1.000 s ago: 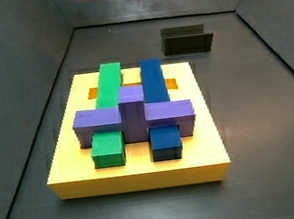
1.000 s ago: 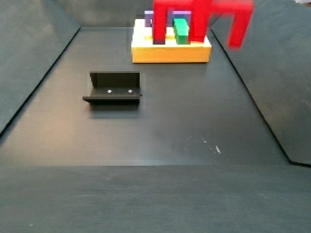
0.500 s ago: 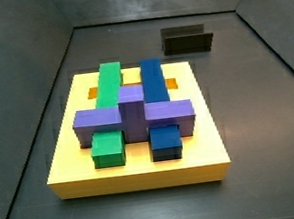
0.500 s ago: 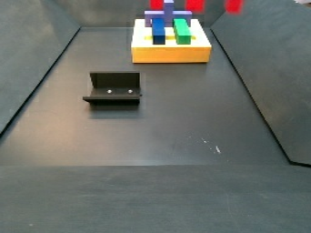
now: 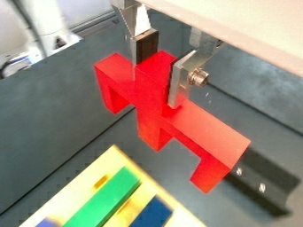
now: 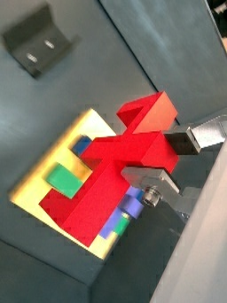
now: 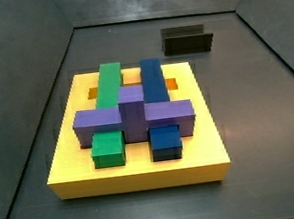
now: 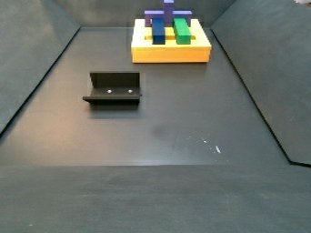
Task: Pick up the red object. Move up. Move to above the board. Insert the red object.
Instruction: Move to above the board, then insert the red object.
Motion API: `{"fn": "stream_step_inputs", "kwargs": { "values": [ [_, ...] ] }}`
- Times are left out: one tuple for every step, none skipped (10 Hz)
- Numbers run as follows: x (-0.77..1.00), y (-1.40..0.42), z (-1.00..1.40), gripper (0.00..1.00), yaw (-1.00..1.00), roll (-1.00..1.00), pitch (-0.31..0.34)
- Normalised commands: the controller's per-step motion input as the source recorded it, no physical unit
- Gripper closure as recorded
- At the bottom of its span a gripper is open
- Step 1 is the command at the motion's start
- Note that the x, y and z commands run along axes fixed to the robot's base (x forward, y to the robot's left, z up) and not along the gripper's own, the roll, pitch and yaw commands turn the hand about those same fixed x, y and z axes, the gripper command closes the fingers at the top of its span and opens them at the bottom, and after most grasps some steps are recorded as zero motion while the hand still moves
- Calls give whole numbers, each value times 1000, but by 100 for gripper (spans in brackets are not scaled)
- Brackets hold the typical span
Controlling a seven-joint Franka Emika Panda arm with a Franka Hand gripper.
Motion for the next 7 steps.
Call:
{"fn": "stream_step_inputs", "kwargs": {
  "values": [
    [319, -1400, 230, 100, 21, 27, 142],
    [206, -766, 134, 100, 16, 24, 142],
    [-54, 0, -371, 100, 0, -43, -141],
    [-71, 0, -380, 100, 0, -31, -134],
    [-180, 211, -491, 100, -71, 0, -104],
    [-189, 426, -554, 100, -146, 41, -74],
    [-300, 489, -586, 100, -89, 61, -99]
  ]
}}
